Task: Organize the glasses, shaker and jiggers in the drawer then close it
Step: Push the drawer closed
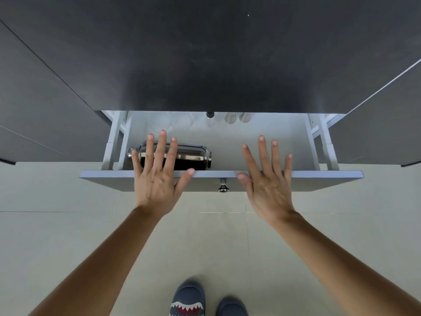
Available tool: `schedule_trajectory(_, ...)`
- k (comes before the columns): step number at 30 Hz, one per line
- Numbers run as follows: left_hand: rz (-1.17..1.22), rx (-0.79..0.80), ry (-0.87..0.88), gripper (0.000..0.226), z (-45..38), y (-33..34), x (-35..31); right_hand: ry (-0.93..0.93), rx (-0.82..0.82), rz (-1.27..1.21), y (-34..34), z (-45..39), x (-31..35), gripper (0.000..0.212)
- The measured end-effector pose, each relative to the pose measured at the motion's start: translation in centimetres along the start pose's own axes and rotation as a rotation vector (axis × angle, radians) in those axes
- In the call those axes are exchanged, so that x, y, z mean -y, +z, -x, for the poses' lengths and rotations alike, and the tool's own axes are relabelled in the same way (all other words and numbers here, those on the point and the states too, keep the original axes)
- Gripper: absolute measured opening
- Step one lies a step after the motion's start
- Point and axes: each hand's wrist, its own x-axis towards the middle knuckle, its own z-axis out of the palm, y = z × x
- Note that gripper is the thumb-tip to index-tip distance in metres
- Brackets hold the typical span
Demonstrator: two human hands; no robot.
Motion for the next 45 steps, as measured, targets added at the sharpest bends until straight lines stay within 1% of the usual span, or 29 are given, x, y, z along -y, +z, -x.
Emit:
schedule_trajectory(6,0.000,-0.033,0.027,0.087,-3.3,-0.1,0.3,0.007,-0.049,-0.005,0.0,-3.5,-0.4,0.066)
schedule_trajectory(13,-0.010,-0.105,0.033,0.085,-6.3,0.1,0.4,0.036,-0.106,-0.022,0.2,-6.4,-0.8,0.067)
schedule_trajectory(19,-0.030,-0.169,0.046,0.082,-8.1,0.4,0.4,0.105,-0.164,-0.040,0.5,-8.3,-0.5,0.069)
schedule_trajectory(27,-0.052,-0.209,-0.021,0.067,-8.8,1.8,-0.3,0.165,-0.211,-0.007,1.6,-9.4,-0.3,0.068)
schedule_trajectory(31,-0.047,-0.220,-0.065,0.063,-9.3,2.3,-0.8,0.197,-0.230,0.011,2.2,-9.8,0.2,0.069)
schedule_trajectory(37,-0.028,-0.238,-0.114,0.062,-9.5,3.2,-1.4,0.211,-0.228,0.041,2.6,-10.2,0.6,0.076)
schedule_trajectory(45,-0.019,-0.191,-0.180,0.069,-10.0,3.7,-2.3,0.216,-0.224,0.074,2.9,-10.6,0.7,0.082)
